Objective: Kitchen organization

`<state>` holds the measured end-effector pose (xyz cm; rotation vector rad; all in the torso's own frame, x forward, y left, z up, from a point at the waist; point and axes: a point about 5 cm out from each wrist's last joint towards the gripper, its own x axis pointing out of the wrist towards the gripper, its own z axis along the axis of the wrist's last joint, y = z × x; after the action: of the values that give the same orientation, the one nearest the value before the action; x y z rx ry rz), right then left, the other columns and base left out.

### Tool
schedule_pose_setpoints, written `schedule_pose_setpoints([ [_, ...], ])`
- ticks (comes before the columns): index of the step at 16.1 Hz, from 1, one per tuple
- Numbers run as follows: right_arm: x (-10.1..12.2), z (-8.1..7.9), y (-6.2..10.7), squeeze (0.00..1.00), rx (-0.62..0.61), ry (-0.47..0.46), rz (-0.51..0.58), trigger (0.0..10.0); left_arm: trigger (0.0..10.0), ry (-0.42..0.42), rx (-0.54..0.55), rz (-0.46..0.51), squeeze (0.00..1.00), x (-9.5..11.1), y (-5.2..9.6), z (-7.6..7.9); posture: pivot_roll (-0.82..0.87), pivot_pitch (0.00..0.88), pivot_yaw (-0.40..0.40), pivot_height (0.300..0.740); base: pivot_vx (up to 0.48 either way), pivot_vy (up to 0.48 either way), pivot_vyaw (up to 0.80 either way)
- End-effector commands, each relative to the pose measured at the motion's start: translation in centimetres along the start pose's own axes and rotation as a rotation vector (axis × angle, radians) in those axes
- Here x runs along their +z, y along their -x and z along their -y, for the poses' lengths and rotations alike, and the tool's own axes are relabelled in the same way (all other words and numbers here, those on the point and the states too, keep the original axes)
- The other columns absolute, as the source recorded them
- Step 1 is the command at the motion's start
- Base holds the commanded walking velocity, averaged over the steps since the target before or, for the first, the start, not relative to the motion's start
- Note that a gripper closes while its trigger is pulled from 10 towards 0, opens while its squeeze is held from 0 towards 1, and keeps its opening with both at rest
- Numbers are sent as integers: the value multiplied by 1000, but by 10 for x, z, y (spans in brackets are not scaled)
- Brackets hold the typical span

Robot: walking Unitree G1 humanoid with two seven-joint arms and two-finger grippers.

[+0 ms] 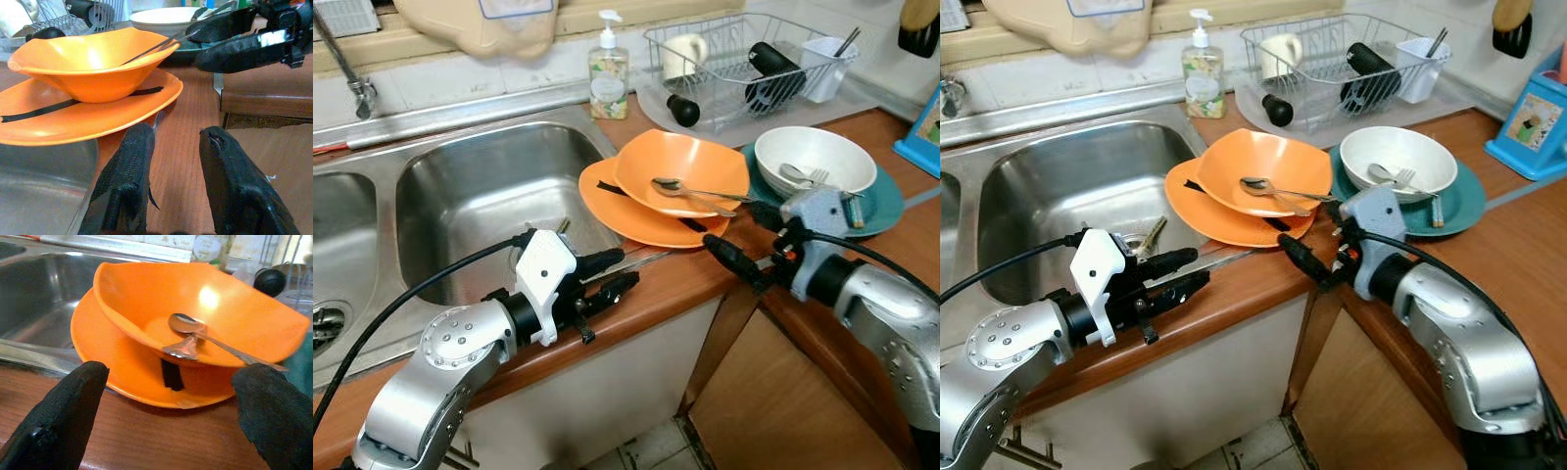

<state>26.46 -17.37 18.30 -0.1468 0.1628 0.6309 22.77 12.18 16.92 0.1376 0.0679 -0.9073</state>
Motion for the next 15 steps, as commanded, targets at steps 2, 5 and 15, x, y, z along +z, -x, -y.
schedule_pose_setpoints([
  [2,9,-2,-4,0,19,7,41,10000,10000,-15,6,-2,0,1,0,-2,-61,0,34,740,0,0,0],
  [5,14,1,0,0,-6,9,61,10000,10000,-12,4,0,0,1,-1,-1,-71,0,35,740,0,0,0],
  [15,33,30,31,0,-107,-74,219,10000,10000,-11,-3,-1,0,1,-2,0,-71,0,41,740,0,0,0],
])
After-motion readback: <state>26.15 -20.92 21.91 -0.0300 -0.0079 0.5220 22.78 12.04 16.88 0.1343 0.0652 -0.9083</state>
